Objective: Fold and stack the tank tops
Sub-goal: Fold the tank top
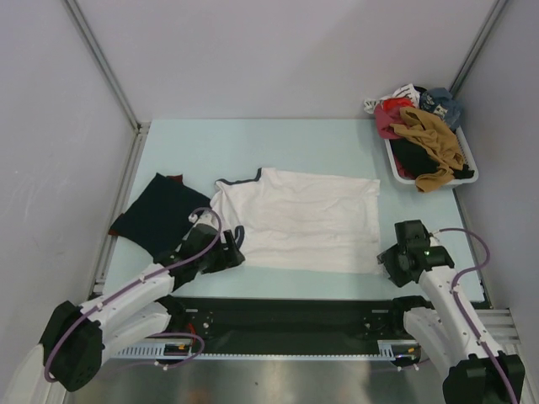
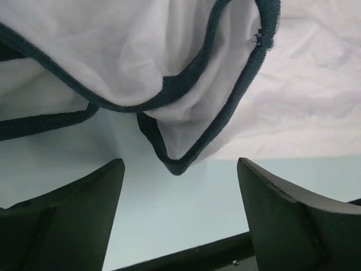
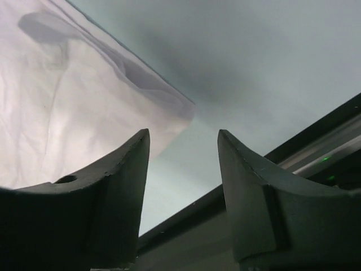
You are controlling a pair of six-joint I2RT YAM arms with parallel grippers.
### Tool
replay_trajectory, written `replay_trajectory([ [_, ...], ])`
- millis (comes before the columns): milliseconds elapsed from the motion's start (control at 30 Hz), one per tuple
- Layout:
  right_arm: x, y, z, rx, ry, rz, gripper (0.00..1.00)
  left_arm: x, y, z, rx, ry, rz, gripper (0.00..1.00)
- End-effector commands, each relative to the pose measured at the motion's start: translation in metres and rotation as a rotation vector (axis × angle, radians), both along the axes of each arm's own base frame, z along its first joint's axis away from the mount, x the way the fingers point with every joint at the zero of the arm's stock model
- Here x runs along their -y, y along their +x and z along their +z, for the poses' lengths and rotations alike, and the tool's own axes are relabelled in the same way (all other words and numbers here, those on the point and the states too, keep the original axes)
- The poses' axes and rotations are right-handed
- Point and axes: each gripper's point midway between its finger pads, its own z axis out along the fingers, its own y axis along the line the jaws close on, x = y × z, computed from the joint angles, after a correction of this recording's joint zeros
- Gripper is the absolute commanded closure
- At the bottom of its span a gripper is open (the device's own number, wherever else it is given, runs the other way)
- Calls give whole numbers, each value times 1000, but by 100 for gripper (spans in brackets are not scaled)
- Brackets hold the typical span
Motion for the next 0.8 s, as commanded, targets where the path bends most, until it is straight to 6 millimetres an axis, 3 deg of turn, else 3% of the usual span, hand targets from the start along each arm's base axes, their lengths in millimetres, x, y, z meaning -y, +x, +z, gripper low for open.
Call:
replay_trajectory([
  [0,13,5,19,27,-80,11,43,-8,2,17,43,35,12,11],
  [67,18,21,40,64,-135,73,43,-14,1,30,49,67,5,8],
  [100,20,30,47,84,-162,109,45,-8,7,48,87,36,-1,8],
  [233,-17,83,69,266,-84,359,68,1,22,85,150,16,-15,10],
  [267,-17,89,73,278,-111,372,68,6,32,103,197,12,-28,10],
  [333,-33,115,89,384,-134,476,65,14,48,114,210,28,-59,8],
  [367,-35,127,95,392,-164,519,64,22,62,138,266,15,-87,8],
  [400,-39,143,104,436,-195,560,63,30,71,136,251,14,-113,7],
  [433,-45,151,107,442,-217,604,61,42,81,147,275,-43,-151,7],
  [467,-44,162,93,382,-243,625,60,51,95,154,288,-49,-178,7],
  [500,-43,182,112,414,-302,656,60,56,105,159,306,-50,-185,7],
  [600,-37,220,107,341,-396,695,62,66,152,163,357,29,-208,17],
  [700,-29,259,103,290,-477,706,62,68,201,151,331,111,-205,21],
  [767,-18,274,102,258,-508,684,61,66,235,140,304,148,-196,24],
])
